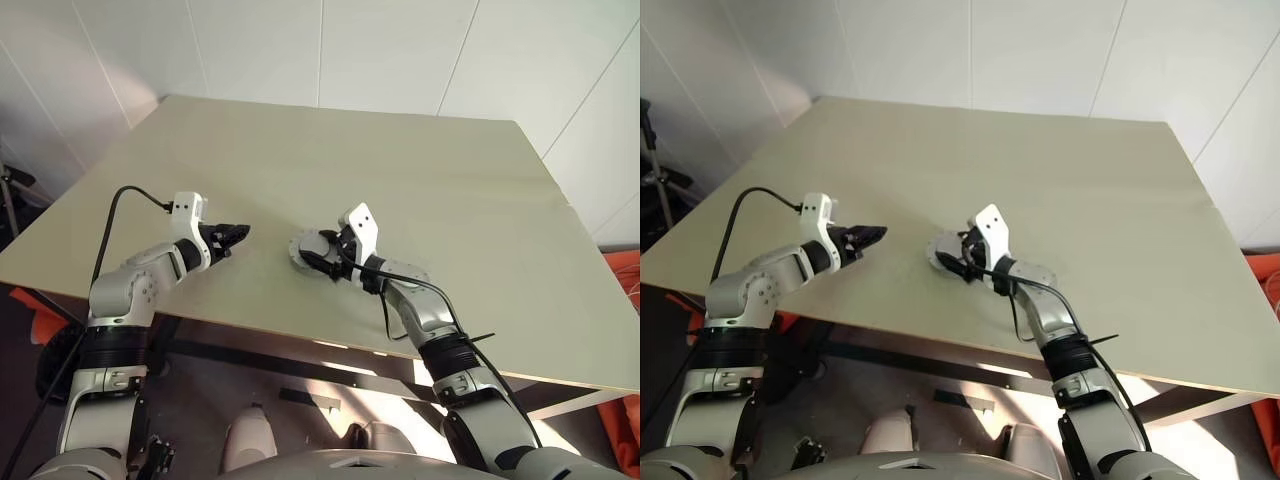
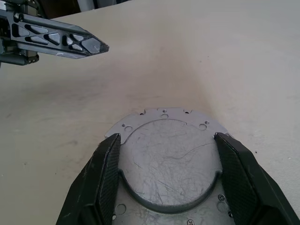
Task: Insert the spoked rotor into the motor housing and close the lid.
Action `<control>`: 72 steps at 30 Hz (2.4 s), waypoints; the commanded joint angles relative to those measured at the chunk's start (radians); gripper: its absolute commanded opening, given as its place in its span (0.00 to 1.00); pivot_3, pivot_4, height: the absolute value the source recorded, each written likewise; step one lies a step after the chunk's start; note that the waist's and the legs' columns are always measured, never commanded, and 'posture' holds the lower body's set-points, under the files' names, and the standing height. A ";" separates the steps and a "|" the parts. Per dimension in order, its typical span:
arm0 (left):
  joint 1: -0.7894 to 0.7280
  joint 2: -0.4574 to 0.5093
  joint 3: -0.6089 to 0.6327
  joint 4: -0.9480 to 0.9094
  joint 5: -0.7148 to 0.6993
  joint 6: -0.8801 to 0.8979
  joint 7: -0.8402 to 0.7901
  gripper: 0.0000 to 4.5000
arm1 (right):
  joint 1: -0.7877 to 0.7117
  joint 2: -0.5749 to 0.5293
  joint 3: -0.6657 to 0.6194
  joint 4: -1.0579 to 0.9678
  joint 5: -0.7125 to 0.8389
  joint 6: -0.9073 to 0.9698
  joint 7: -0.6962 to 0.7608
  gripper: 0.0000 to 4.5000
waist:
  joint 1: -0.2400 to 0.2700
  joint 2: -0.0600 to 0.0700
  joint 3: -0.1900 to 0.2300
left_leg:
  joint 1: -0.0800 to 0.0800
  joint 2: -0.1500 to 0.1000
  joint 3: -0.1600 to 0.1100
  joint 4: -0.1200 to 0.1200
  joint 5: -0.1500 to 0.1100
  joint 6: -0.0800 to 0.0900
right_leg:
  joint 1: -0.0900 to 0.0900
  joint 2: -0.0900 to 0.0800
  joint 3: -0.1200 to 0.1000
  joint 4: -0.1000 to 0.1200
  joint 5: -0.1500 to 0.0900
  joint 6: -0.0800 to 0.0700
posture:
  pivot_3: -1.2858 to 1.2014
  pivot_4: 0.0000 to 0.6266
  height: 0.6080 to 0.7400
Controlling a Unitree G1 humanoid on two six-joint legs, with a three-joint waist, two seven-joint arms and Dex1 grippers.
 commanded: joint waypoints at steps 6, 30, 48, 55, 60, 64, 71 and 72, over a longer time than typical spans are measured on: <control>-0.005 0.001 0.020 -0.039 -0.007 0.000 0.003 0.51 | -0.018 0.000 -0.013 -0.042 0.010 -0.023 0.003 0.69 | 0.000 0.000 0.000 | -0.001 0.000 0.000 0.000 0.000 0.000 | -0.001 0.000 0.000 0.000 0.000 0.000 | 0.52 0.00 1.00; -0.001 -0.002 0.024 -0.048 -0.013 0.013 0.003 0.51 | -0.055 0.022 -0.025 0.184 -0.014 -0.137 -0.020 0.69 | -0.004 0.000 0.000 | 0.004 0.001 0.000 0.000 0.000 0.001 | 0.003 0.001 0.000 0.001 0.000 0.000 | 0.52 0.00 1.00; -0.012 -0.004 0.025 -0.043 -0.016 0.019 0.001 0.51 | -0.028 -0.013 -0.025 0.135 -0.021 -0.103 -0.006 0.69 | 0.002 0.000 0.000 | 0.002 0.000 0.000 0.000 0.000 0.000 | 0.003 0.000 0.000 0.000 0.000 0.000 | 0.52 0.00 1.00; -0.007 -0.001 0.035 -0.050 -0.021 0.024 0.004 0.51 | -0.017 -0.033 -0.016 0.161 -0.037 -0.116 0.000 0.69 | 0.003 0.000 0.000 | 0.002 0.000 0.000 0.000 0.000 0.000 | 0.003 0.000 0.000 0.000 0.000 0.000 | 0.52 0.00 1.00; -0.005 -0.005 0.040 -0.055 -0.019 0.028 0.006 0.51 | -0.018 -0.039 -0.016 0.156 -0.034 -0.113 0.007 0.69 | 0.005 0.000 0.000 | 0.002 -0.001 0.000 0.000 0.000 0.001 | 0.004 -0.001 0.000 0.000 0.000 0.000 | 0.52 0.00 1.00; -0.005 -0.008 0.040 -0.054 -0.018 0.028 0.005 0.51 | -0.018 -0.047 -0.016 0.150 -0.034 -0.108 0.016 0.69 | 0.006 0.000 0.000 | 0.002 -0.001 0.000 0.000 0.000 0.001 | 0.004 -0.001 0.000 0.000 0.000 0.000 | 0.52 0.00 1.00; -0.005 -0.015 0.038 -0.051 -0.017 0.025 0.005 0.51 | -0.019 -0.065 -0.023 0.113 -0.015 -0.070 0.045 0.69 | 0.011 0.000 0.000 | 0.001 -0.001 0.000 0.000 0.000 0.001 | 0.004 -0.001 0.000 -0.001 0.000 0.000 | 0.52 0.00 1.00; -0.005 -0.016 0.038 -0.052 -0.017 0.025 0.006 0.51 | -0.019 -0.066 -0.023 0.108 -0.013 -0.066 0.047 0.69 | 0.011 0.000 0.000 | 0.001 -0.001 0.000 0.000 0.000 0.001 | 0.004 -0.001 0.000 -0.001 0.000 0.000 | 0.52 0.00 1.00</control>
